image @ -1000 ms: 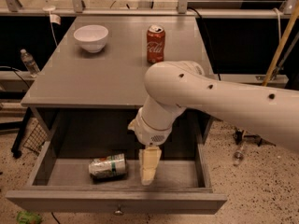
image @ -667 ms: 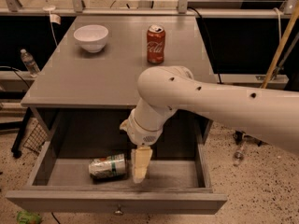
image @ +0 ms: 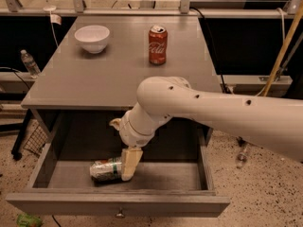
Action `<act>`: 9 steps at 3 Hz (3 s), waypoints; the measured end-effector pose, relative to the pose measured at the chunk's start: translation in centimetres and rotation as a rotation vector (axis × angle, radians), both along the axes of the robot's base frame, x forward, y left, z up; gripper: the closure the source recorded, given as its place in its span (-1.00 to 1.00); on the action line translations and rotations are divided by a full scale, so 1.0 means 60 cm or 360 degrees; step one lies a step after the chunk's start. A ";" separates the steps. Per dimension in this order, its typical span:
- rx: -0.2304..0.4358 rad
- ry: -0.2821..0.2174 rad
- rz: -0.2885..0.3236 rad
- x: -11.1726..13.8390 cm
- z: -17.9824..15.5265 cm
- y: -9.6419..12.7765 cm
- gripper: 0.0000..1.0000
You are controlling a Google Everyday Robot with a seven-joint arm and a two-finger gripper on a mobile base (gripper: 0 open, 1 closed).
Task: Pick 7up can from top drawer and place on counter
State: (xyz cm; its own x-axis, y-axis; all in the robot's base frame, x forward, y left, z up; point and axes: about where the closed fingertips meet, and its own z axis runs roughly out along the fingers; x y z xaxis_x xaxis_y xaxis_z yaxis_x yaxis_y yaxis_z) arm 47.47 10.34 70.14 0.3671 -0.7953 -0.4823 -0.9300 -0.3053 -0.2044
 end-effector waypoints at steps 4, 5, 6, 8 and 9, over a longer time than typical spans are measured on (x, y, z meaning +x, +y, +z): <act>-0.0165 -0.0049 -0.0071 0.004 -0.109 0.058 -1.00; -0.0223 -0.0006 -0.0082 -0.001 -0.143 0.062 -0.63; -0.0224 0.0067 -0.0113 0.004 -0.163 0.049 -0.03; -0.0182 0.0033 -0.0224 0.013 -0.103 -0.041 0.91; -0.0210 -0.0102 -0.0377 0.012 -0.001 -0.158 1.00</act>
Offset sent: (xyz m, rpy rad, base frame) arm 0.0077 0.0327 -0.0432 -0.0611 -0.0489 -0.0240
